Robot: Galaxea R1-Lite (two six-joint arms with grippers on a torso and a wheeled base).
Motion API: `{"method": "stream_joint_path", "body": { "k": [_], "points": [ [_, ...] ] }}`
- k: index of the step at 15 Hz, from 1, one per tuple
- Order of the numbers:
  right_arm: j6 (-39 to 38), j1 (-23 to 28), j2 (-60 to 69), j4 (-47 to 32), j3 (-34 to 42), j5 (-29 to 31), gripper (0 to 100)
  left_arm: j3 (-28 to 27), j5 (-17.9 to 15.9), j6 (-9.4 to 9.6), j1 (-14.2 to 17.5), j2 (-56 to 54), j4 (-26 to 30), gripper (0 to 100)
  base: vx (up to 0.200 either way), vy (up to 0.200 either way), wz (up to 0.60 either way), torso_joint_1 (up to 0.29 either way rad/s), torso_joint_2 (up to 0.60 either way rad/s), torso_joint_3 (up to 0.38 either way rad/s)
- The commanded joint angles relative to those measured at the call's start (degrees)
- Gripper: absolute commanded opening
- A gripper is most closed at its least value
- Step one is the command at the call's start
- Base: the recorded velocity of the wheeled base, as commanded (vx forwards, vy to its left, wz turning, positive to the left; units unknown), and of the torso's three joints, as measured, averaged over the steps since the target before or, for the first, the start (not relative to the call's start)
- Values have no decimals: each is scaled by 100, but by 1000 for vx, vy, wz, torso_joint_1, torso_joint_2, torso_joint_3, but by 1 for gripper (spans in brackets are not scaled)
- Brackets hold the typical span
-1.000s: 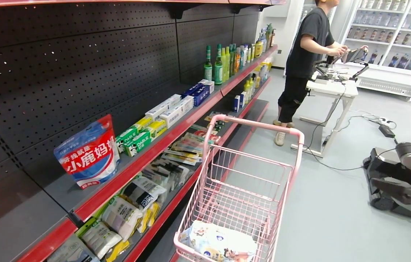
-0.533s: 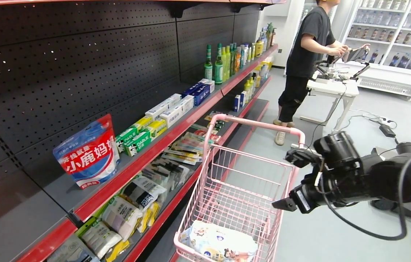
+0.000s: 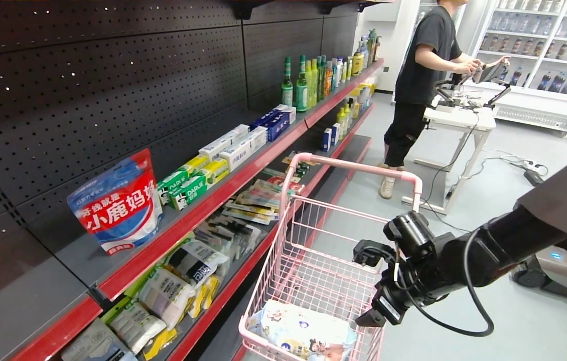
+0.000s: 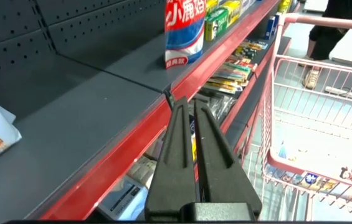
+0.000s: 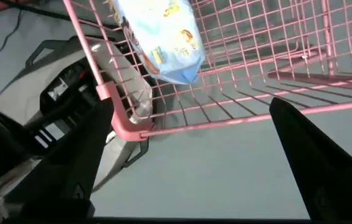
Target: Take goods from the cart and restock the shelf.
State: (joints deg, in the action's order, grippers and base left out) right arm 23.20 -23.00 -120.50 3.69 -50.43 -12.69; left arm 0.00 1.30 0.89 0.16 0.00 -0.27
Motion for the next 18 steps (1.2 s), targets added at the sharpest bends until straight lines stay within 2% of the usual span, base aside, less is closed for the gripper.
{"method": "stream_joint_path", "body": {
  "k": [1,4,9,14,18],
  "points": [
    [0,-99,-307,0,-142,-5,100,0,1,-1,2,0,0,0,0,0,0,-144,339,188],
    [36,-275,-553,0,-362,-120,100,0,1,-1,2,0,-8,0,0,0,0,-144,343,189],
    [958,-187,-764,0,-432,-278,100,0,1,-1,2,0,0,0,0,0,0,-152,342,194],
    [967,-134,-738,0,-634,-480,100,0,1,-1,2,0,0,0,0,0,0,-136,330,191],
    [950,-108,-870,0,-652,-498,100,0,1,-1,2,9,0,0,0,0,0,-8,19,12]
  ]
}}
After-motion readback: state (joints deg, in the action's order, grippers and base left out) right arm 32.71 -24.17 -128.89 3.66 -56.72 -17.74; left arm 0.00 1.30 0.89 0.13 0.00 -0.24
